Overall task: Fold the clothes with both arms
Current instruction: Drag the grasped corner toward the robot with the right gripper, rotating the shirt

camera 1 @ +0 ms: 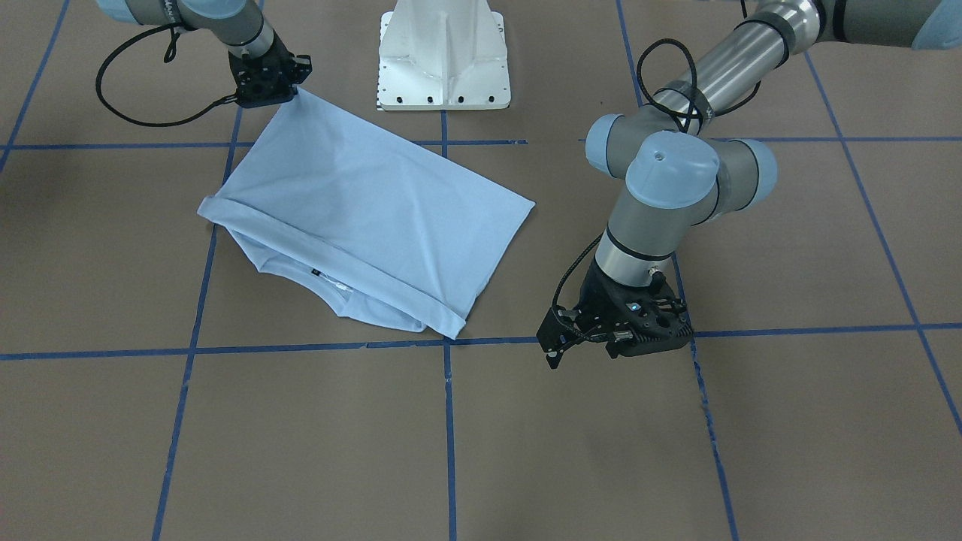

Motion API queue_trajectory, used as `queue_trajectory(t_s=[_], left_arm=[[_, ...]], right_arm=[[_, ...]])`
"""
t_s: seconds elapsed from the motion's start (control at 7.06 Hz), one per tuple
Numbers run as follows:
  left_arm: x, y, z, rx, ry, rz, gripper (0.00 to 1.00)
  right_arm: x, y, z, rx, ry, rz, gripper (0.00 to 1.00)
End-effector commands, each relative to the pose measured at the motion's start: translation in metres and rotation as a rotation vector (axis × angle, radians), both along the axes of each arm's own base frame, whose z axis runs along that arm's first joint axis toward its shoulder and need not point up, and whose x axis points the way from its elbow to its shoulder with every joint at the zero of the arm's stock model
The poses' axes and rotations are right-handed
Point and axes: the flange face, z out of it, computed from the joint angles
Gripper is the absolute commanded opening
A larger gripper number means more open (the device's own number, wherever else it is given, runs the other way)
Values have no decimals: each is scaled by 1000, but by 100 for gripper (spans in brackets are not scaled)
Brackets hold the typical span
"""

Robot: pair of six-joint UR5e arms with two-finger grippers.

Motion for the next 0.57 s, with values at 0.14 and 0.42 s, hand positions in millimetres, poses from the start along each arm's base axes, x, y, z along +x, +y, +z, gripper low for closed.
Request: queue_trajectory(t_s=[0.14,0.42], left_arm=[[-4,12,-2,4,14,9,100],[22,69,12,-74,62,41,100]], right_arm=[[5,24,-18,-40,-14,-6,100],[18,-50,-52,-29,-92,159,100]])
